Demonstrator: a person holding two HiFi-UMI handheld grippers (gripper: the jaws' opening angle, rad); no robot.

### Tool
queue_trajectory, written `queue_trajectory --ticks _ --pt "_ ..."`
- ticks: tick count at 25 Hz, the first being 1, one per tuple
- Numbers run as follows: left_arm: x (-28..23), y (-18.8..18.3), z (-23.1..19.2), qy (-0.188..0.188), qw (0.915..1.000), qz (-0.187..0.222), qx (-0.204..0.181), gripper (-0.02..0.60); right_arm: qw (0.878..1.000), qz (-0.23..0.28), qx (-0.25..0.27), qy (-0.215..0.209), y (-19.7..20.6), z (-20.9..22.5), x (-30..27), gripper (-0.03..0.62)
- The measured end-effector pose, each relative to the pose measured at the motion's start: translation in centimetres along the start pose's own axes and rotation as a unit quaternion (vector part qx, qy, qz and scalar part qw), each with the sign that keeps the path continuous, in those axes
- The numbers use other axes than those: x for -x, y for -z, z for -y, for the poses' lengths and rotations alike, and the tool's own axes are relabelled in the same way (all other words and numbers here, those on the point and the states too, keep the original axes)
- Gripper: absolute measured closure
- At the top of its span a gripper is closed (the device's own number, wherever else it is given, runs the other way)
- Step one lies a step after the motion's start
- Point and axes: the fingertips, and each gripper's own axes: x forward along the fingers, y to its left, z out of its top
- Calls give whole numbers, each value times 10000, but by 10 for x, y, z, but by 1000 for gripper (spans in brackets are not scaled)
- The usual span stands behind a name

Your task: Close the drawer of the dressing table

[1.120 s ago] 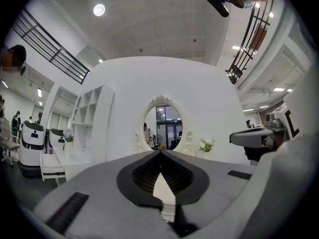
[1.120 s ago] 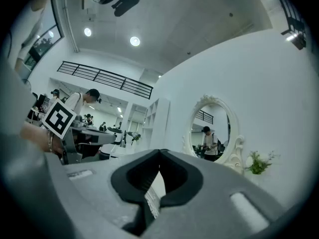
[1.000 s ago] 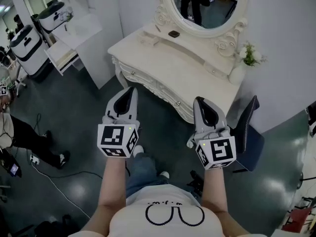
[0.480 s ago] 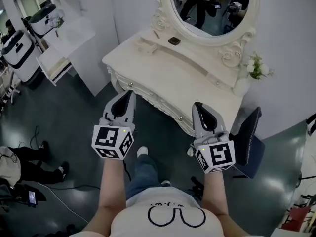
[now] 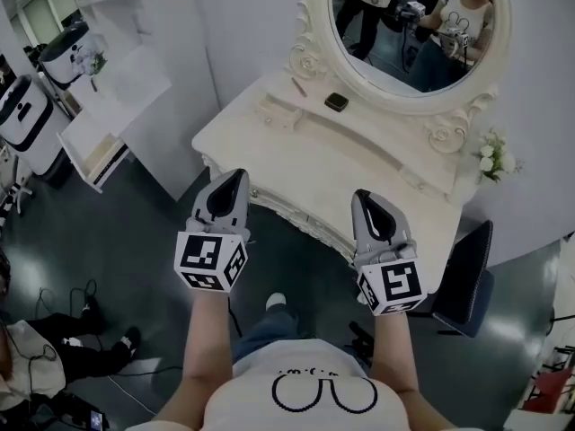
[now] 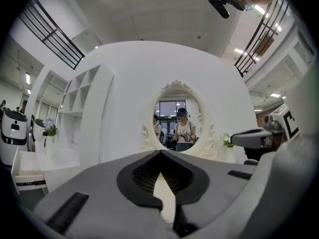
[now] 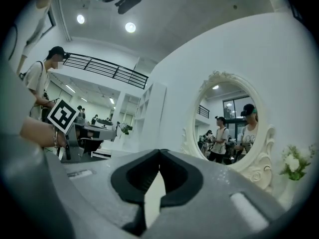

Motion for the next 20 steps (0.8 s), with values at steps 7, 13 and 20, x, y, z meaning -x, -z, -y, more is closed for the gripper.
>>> queue_trajectory --ticks 7,13,20 --pt "-42 9 -55 160 9998 -88 123 583 9994 -231 34 262 9 -6 -57 591" --pt "-67 24 -82 148 9992 -252 279 583 9983 -502 40 277 23 -5 -88 591" --pt "-100 39 -107 22 9994 -340 41 583 9976 -637 -45 250 52 8 -123 591"
